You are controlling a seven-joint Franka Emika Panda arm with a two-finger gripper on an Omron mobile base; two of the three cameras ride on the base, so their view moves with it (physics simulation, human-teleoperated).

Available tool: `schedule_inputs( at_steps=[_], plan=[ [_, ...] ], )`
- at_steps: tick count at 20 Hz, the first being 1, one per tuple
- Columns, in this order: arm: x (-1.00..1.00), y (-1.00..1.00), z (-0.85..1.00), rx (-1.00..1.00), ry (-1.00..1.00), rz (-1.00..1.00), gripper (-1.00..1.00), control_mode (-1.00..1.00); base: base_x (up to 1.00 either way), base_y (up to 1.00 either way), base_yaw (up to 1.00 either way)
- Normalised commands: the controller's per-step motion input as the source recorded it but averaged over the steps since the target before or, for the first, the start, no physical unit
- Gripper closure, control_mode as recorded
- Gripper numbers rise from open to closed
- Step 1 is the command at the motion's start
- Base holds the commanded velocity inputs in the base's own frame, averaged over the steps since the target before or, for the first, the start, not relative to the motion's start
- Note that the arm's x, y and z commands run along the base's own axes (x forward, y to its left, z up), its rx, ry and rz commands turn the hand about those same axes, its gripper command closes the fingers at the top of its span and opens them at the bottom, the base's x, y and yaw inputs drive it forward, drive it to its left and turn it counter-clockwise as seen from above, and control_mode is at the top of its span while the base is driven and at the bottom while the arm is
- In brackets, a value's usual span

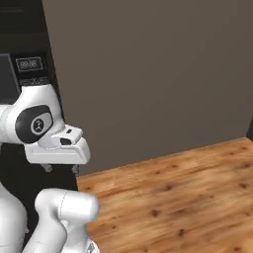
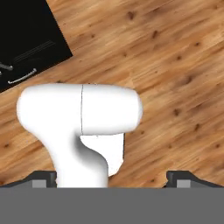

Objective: Place the sponge inside the microwave to prepare for sanitizing.

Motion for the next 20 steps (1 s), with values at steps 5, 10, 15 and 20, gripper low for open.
schedule_inputs(
  at_steps=[5, 10, 15, 20],
  plan=[
    [0.0, 0.0, 0.0, 0.0, 0.0, 0.0, -1.0, 1.0, 0.18, -0.48, -0.74],
    [0.0, 0.0, 0.0, 0.0, 0.0, 0.0, -1.0, 1.0, 0.01, -0.17, -0.92],
    [0.0, 0.0, 0.0, 0.0, 0.0, 0.0, -1.0, 1.0, 0.0, -0.11, -0.95],
    [0.0, 0.0, 0.0, 0.0, 0.0, 0.0, -1.0, 1.0, 0.0, -0.13, -0.94]
  ],
)
